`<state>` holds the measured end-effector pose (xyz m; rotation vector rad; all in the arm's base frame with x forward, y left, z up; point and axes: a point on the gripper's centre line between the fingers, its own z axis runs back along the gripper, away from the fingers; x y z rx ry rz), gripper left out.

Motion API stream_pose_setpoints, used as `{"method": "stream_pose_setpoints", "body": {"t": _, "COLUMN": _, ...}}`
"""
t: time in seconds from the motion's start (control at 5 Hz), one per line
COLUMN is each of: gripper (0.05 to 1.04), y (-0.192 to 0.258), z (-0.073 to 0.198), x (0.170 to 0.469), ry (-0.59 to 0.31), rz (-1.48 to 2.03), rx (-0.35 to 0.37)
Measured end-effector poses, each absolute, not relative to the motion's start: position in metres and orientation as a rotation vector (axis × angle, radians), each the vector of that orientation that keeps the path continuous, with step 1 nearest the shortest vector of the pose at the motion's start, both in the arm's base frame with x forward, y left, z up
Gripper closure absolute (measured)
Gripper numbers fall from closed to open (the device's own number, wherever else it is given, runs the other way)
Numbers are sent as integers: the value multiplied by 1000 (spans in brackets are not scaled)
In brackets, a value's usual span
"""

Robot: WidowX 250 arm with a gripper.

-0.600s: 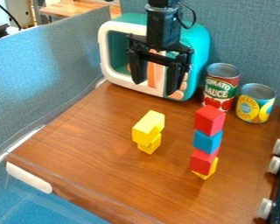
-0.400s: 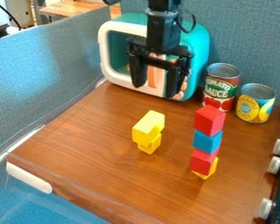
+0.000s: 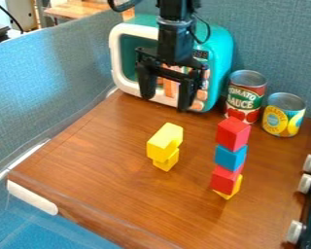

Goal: Put the yellow rectangular block on top of the red block

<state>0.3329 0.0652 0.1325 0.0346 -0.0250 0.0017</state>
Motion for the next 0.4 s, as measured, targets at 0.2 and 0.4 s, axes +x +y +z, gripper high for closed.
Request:
{"method": "stream_pose_setpoints", "body": {"t": 0.2, "gripper": 83, "y": 71, "z": 126, "x": 330, "ry": 15, "rz": 10, "rx": 59}}
{"method": "stream_pose_setpoints", "body": {"t": 0.4, "gripper": 83, "y": 74, "z": 116, "x": 330, "ry": 40, "rz": -4, "rx": 57}}
